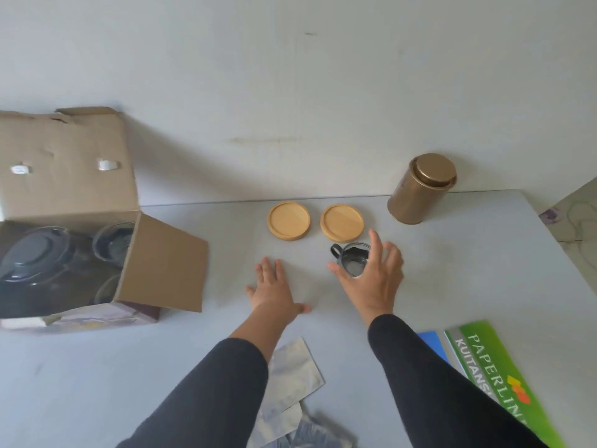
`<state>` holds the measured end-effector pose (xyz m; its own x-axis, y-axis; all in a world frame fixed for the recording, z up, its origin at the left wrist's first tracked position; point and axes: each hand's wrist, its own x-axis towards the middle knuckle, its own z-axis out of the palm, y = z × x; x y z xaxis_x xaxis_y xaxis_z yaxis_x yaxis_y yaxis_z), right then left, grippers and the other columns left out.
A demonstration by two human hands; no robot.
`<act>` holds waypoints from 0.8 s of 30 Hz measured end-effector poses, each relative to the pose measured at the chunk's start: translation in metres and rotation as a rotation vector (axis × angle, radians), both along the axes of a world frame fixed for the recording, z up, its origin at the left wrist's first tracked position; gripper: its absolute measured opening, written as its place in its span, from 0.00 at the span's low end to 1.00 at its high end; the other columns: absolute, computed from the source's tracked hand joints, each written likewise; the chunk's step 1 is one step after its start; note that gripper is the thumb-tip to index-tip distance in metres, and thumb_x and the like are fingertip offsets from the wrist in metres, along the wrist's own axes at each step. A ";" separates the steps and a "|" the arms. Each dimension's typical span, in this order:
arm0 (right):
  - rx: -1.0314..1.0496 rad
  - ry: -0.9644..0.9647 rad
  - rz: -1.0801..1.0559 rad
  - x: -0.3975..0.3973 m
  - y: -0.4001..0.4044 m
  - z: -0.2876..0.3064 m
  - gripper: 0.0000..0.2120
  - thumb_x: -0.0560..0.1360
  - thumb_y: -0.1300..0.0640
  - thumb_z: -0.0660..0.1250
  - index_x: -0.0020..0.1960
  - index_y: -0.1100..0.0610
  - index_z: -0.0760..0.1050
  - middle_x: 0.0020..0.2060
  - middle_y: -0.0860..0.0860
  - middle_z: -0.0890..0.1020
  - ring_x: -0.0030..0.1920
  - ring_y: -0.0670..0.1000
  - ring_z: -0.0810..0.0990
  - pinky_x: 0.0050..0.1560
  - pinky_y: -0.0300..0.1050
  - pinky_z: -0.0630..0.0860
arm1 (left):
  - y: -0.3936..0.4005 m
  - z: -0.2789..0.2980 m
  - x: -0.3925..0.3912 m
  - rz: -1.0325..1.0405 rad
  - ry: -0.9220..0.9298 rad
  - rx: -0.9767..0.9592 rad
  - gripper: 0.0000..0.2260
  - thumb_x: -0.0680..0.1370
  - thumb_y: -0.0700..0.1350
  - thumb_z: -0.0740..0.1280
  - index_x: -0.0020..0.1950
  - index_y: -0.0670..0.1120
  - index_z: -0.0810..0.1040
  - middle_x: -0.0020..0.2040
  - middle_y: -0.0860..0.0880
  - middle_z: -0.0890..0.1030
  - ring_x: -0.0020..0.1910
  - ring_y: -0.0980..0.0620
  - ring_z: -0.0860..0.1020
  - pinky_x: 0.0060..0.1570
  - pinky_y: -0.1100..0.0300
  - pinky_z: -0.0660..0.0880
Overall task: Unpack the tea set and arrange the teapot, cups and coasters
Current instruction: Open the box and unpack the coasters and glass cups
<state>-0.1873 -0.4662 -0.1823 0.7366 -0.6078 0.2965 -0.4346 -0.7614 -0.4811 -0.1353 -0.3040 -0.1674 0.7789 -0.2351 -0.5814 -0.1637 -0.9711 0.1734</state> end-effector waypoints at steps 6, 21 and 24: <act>-0.155 -0.126 0.166 0.016 0.016 0.049 0.29 0.70 0.41 0.60 0.65 0.58 0.69 0.57 0.60 0.73 0.59 0.60 0.70 0.50 0.59 0.73 | 0.032 0.037 0.012 -0.088 -0.174 -0.054 0.38 0.79 0.56 0.62 0.78 0.41 0.44 0.78 0.46 0.43 0.77 0.48 0.40 0.75 0.48 0.46; -0.194 -0.068 0.609 0.106 0.286 0.103 0.22 0.68 0.43 0.62 0.53 0.56 0.77 0.49 0.51 0.77 0.52 0.55 0.75 0.49 0.49 0.72 | 0.293 0.097 0.102 -0.015 -0.479 -0.106 0.24 0.82 0.52 0.51 0.77 0.44 0.55 0.77 0.49 0.54 0.78 0.49 0.46 0.75 0.45 0.49; -0.218 0.167 0.561 0.117 0.317 0.095 0.27 0.68 0.40 0.65 0.61 0.54 0.73 0.61 0.52 0.72 0.65 0.56 0.66 0.61 0.54 0.68 | 0.326 0.087 0.108 -0.007 -0.449 -0.108 0.25 0.83 0.54 0.49 0.77 0.46 0.53 0.78 0.50 0.52 0.78 0.50 0.45 0.75 0.44 0.48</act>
<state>-0.0703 -0.1493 -0.0869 0.9733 -0.0535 0.2230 0.0038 -0.9684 -0.2493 -0.0277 0.0217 -0.0808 0.9462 -0.2820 -0.1586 -0.2522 -0.9499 0.1845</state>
